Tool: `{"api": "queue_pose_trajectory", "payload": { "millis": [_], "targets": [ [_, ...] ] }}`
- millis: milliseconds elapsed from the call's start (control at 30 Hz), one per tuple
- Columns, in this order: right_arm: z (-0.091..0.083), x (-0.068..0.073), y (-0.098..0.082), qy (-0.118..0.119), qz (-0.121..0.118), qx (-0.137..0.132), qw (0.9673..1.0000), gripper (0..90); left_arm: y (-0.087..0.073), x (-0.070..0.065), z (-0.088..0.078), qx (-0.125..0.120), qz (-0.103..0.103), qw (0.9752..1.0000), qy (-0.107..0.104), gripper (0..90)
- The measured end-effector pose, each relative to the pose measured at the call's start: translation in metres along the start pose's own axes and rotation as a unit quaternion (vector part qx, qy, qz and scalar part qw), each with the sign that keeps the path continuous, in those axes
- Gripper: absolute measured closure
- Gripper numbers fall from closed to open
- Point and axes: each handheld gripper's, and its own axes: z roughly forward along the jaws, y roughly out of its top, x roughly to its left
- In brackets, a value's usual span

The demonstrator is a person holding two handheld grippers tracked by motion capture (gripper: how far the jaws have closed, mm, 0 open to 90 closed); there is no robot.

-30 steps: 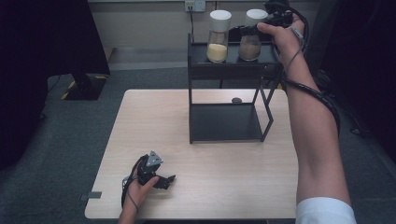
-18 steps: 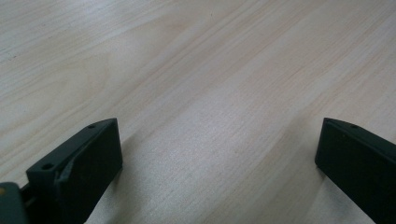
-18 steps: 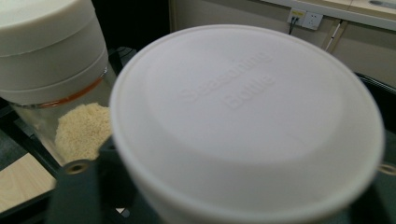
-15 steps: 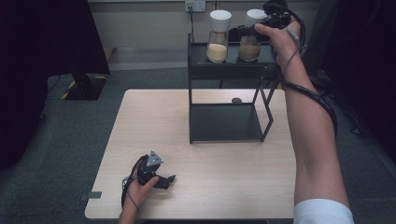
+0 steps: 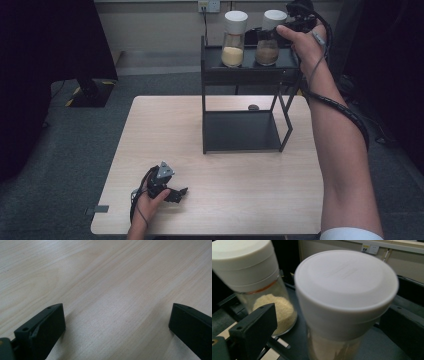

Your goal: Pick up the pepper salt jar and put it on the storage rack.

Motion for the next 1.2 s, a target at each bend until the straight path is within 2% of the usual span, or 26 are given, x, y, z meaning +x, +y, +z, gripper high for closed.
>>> {"api": "queue_pose_trajectory", "payload": {
  "millis": [200,500,667,900,1200],
  "targets": [
    [-0.008,0.003,-0.008,0.011,0.028,-0.003,0.9995,0.4,0.0,0.0,0.0,0.0,0.0,1.0,0.0,0.0],
    [-0.021,0.018,-0.014,-0.006,0.01,-0.007,0.9999,0.6,0.0,0.0,0.0,0.0,0.0,1.0,0.0,0.0],
    [-0.026,0.023,-0.021,-0.008,0.013,-0.011,0.9998,0.6,0.0,0.0,0.0,0.0,0.0,1.0,0.001,0.0],
    [-0.029,0.029,-0.033,0.001,0.019,-0.014,0.9997,0.8,0.0,0.0,0.0,0.0,0.0,1.0,0.001,0.0],
    [-0.033,0.035,-0.047,0.003,0.012,-0.018,0.9998,0.8,0.0,0.0,0.0,0.0,0.0,1.0,0.0,0.0]
  ]
}}
